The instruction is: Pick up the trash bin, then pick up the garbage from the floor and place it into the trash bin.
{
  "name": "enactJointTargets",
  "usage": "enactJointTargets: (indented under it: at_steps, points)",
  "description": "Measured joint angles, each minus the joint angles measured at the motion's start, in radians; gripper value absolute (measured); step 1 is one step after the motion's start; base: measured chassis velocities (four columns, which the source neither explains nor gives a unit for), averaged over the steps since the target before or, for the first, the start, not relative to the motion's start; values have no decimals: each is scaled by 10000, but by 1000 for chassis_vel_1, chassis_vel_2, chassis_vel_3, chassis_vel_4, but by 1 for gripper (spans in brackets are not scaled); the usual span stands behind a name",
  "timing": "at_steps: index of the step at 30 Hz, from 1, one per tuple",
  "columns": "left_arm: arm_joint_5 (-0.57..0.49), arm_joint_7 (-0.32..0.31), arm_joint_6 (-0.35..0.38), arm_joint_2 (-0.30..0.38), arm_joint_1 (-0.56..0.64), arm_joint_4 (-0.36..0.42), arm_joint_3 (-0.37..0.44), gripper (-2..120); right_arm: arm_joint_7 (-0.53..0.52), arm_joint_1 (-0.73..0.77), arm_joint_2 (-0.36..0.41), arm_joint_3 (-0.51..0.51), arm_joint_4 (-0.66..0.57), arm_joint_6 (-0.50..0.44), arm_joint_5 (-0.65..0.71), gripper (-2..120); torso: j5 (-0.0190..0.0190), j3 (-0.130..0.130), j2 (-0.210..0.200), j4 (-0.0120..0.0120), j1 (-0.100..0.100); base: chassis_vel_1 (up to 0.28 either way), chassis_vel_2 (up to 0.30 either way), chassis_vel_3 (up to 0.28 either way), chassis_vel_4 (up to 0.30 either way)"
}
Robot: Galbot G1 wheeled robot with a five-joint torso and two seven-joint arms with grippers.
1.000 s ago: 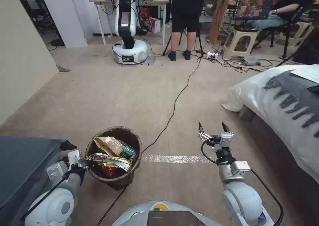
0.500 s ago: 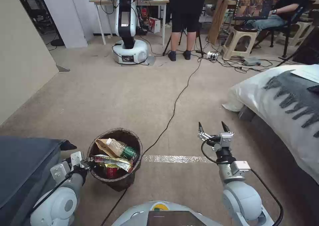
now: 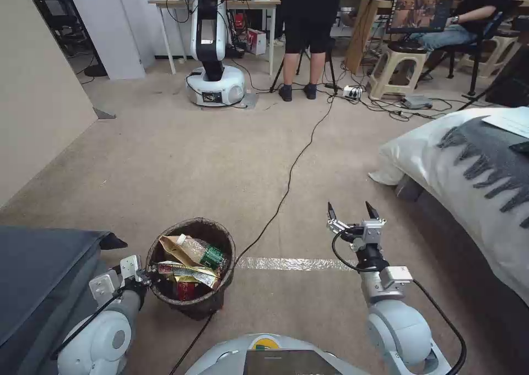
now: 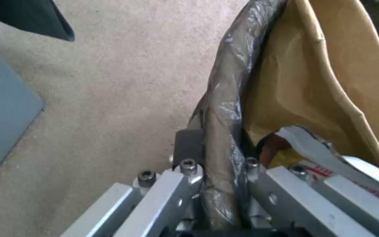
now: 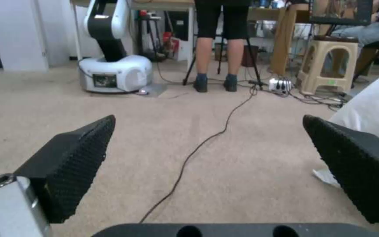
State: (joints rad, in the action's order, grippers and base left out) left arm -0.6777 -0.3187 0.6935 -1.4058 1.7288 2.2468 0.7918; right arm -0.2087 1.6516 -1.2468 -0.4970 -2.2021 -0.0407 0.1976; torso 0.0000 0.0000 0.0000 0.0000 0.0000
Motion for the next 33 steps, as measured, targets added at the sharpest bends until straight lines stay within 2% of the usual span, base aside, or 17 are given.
enactJointTargets:
  at_steps: [33]
  points:
    - [227,112,84,-67,-205,-596,-60,3,-25,-72,-3,42,33,5,-7,100,3,-1,1,1,-1,0,0,0,0]
